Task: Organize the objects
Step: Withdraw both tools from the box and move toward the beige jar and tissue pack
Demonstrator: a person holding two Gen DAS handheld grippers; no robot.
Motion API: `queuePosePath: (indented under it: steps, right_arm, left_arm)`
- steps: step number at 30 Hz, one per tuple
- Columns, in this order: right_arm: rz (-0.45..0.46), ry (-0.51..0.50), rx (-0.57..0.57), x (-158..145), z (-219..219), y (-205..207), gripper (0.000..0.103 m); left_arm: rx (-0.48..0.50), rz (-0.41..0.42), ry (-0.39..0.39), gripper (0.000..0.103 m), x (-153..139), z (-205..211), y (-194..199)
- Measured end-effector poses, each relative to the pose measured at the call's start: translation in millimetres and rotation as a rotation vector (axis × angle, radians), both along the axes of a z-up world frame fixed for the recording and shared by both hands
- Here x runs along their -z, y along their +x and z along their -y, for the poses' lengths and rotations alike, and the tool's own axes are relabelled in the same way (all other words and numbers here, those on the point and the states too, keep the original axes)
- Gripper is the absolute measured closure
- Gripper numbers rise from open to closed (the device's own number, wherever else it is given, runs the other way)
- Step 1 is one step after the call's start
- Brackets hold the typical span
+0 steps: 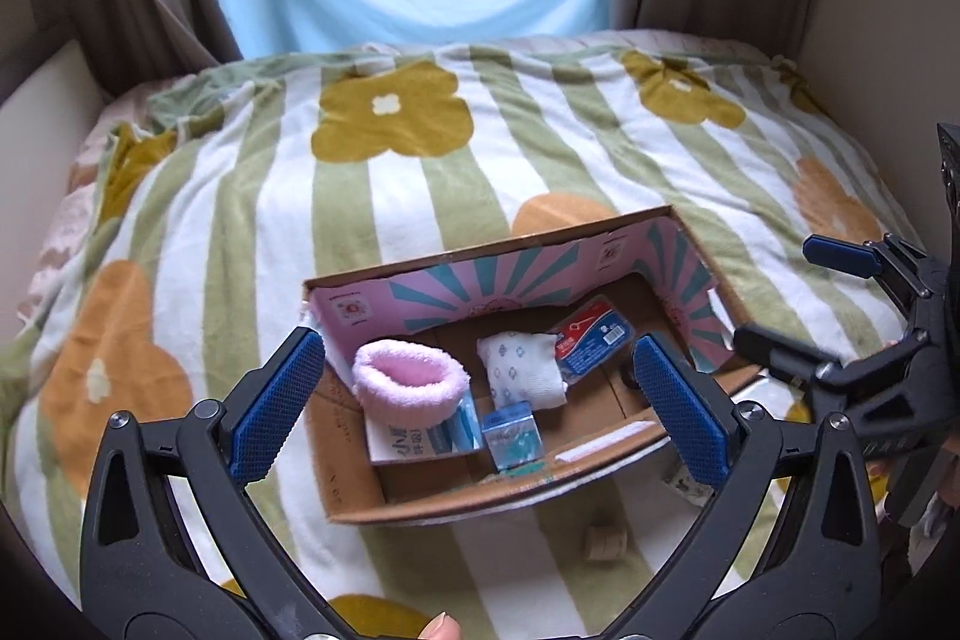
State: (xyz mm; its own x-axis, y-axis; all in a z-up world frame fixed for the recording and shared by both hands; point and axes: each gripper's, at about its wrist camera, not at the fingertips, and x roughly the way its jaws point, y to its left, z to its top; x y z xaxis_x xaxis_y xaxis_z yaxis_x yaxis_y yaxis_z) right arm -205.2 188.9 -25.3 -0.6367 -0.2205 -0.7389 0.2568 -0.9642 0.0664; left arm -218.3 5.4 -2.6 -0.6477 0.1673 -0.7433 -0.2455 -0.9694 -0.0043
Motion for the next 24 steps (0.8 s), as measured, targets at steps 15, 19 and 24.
queuePosePath:
  steps: [15, 19, 24]
  right_arm:
    - [-0.108, 0.063, 0.121, -37, -38, 75, 0.001]
    - [-0.117, 0.095, 0.070, -31, -39, 93, 0.001]
    - [-0.144, 0.118, -0.012, -9, -39, 115, 0.001]
  left_arm:
    - [0.008, -0.044, 0.069, 0.000, -20, 7, 79]
    - [0.003, -0.098, 0.070, 0.000, -14, 3, 104]
    - [0.056, -0.085, 0.035, 0.000, 15, -17, 128]
